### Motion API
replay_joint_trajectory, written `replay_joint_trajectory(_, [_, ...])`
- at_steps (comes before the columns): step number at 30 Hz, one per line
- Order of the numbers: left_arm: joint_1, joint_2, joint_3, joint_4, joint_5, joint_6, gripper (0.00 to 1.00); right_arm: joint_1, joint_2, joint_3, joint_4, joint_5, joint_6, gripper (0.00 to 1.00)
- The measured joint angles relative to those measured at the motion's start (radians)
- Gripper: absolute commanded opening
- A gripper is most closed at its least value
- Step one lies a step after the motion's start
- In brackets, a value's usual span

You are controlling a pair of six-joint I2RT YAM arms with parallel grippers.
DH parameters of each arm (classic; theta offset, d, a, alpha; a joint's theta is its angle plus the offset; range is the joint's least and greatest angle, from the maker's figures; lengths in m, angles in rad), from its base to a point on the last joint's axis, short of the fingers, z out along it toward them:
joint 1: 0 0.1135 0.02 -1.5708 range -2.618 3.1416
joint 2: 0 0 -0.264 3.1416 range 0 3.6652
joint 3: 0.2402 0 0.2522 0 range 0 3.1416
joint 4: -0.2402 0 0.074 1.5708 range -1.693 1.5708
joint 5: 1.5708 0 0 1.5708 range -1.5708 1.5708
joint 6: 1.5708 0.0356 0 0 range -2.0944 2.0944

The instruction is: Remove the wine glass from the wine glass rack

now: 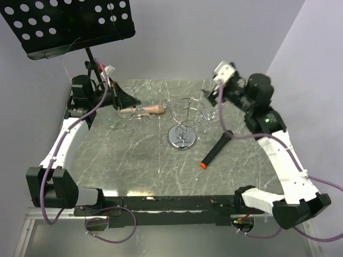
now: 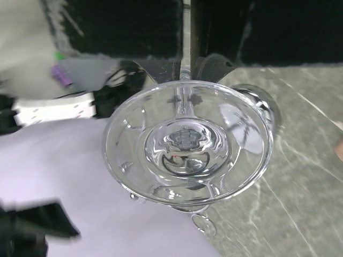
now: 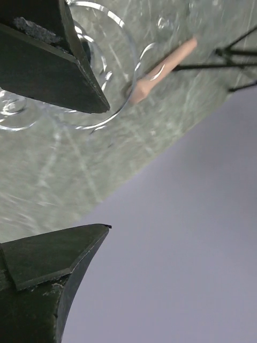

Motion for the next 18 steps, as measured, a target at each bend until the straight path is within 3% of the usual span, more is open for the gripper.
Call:
replay_joint_trajectory(7, [0.074,0.041,0.034,-0.035,0.01,-0.178,0.01,0.283,-0.021,-0.114,0.162,-0.016,-0.237,0.95])
replay_joint_trajectory(11, [0.126,0.042,0.044,-0.045,0.022,-0.268,0.01,0.417,-0.044,-0.257,0.196,-0.019,-0.408,0.99])
replay_joint_trajectory(18, [0.167,0.041,-0.005,-0.024,0.06,-0.452,0.01,0.553,-0.035,-0.432,0.229,0.017,-0.626,1.0])
